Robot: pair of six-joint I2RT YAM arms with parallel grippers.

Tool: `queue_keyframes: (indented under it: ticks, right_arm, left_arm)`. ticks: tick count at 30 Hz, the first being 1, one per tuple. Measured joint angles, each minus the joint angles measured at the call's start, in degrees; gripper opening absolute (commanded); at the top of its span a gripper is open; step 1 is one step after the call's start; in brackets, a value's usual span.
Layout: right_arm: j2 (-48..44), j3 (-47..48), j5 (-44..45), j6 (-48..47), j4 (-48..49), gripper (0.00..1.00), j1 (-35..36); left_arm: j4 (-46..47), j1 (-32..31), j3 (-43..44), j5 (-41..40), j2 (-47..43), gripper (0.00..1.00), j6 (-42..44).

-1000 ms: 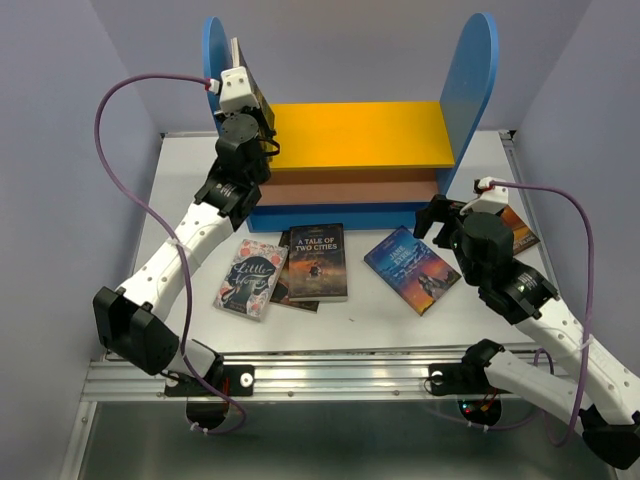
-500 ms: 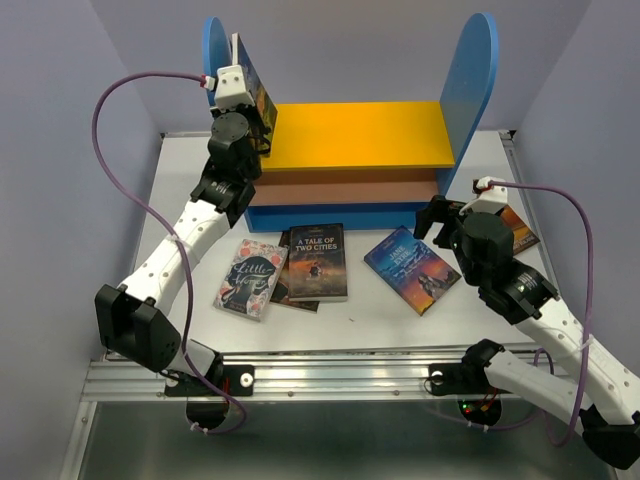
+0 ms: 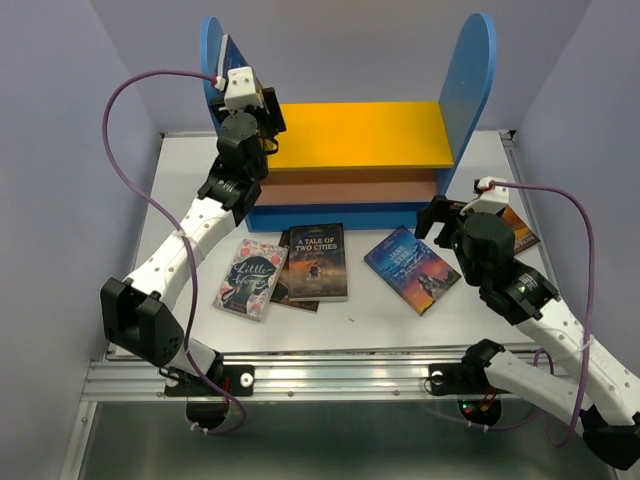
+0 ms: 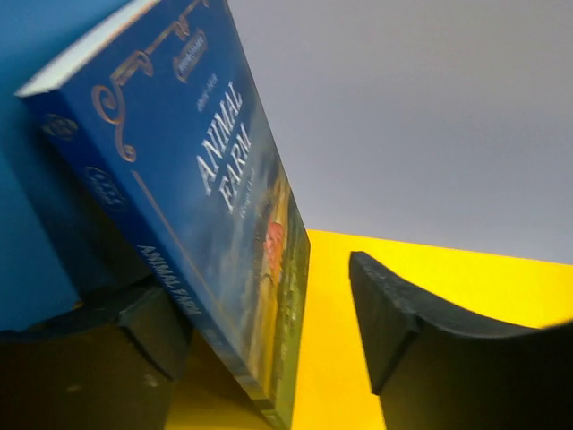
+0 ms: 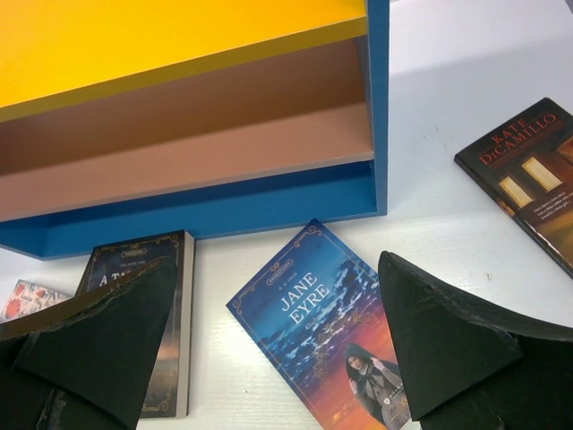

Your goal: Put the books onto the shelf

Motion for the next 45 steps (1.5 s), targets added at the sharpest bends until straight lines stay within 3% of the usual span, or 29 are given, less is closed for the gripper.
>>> queue_keyframes:
  ticks: [8,24,30,36,41,45]
  right_arm:
    - [0.9,0.0,0.0,0.0,0.0,1.00,0.0]
    - [2.2,0.0,-1.0,0.0,0.2,1.00,0.0]
    - [3.0,0.0,-2.8,0.3,0.2,1.00,0.0]
    - [4.2,-0.1,-7.6,2.1,0.3,1.00,0.0]
    - [10.4,-1.2,-15.8,3.6,1.8,1.00,0.0]
    - [18.3,-3.7,-22.4,5.4,5.6,1.00,0.0]
  left_arm:
    - [-4.1,-0.8,-1.6,2.1,-2.2,0.99,-2.1]
    - [-15.4,-1.3,-3.7,3.4,-14.4,0.99,-11.0]
    - [-20.0,-3.4,-4.5,7.5,-18.4,0.99,-12.4]
    - [-25.7,-6.3,-10.6,14.8,-26.3,0.99,-15.5]
    - [-26.8,-6.8,-24.2,22.6,-34.4,0.99,-23.0]
    - [-27.3,-7.0,-34.1,25.6,-35.9,0.99,-28.5]
